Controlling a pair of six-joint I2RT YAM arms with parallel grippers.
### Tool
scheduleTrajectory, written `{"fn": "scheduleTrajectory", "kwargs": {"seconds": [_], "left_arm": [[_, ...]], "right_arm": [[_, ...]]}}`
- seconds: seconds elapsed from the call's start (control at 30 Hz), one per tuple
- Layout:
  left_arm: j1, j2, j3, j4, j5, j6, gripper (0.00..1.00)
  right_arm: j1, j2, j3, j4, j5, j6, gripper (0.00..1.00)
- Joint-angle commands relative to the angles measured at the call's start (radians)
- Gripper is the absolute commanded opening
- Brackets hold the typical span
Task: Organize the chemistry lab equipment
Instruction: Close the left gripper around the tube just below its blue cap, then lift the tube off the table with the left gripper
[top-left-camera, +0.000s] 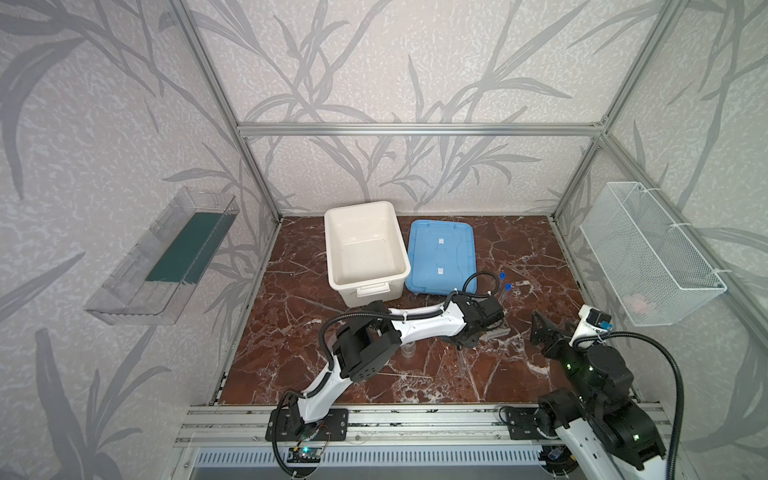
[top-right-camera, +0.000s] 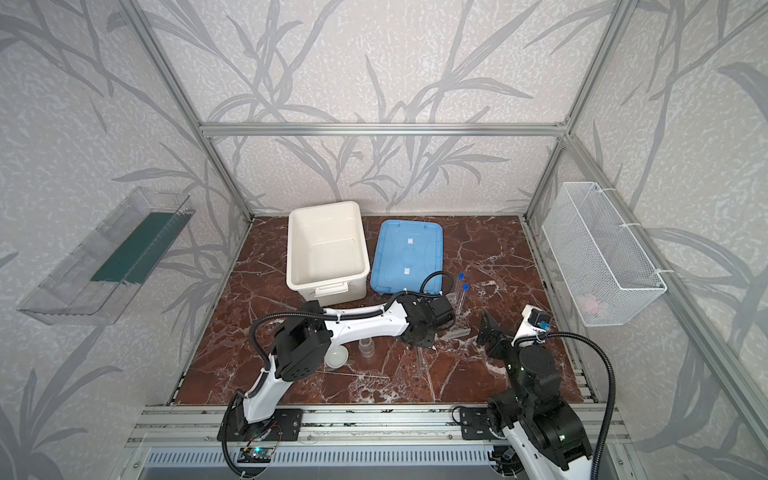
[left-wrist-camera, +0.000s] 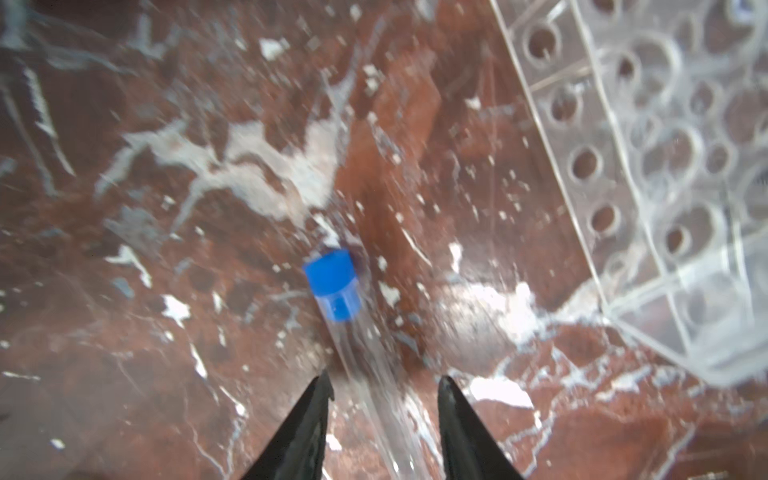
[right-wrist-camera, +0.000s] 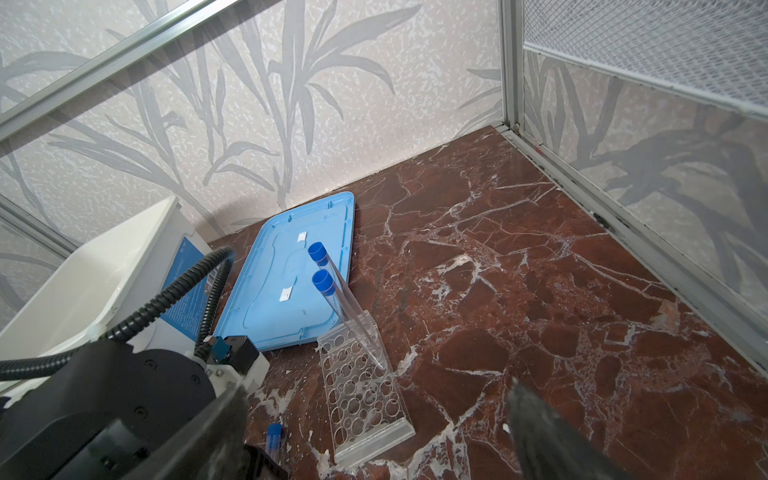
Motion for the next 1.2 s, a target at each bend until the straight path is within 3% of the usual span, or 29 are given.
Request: {"fn": "scheduleTrajectory", "kwargs": {"seconds": [0.0, 0.63, 0.87, 1.17], "left_arm": [[-0.007, -0.007, 0.0, -0.067, 0.022, 0.008, 0.46], [-0.082, -0.012, -0.006, -0.128, 0.064, 0.03, 0.37], [-0.083, 0.001, -0.013, -0.123, 0.085, 0.034, 0.32], [-0.083, 0.007, -0.014, -0.135, 0.062, 0.031, 0.26]], "right_arm": [[-0.002, 0.007, -0.006, 0.016, 0.006, -0.01, 0.95], [-0.001, 0.029, -0.001, 0.015, -0.013, -0.004, 0.98], [-0.001, 0.111, 0.011, 0.018, -0.063, -0.005, 0.99], [-0.002, 0.104, 0.012, 0.016, -0.047, -0.011, 0.99]]}}
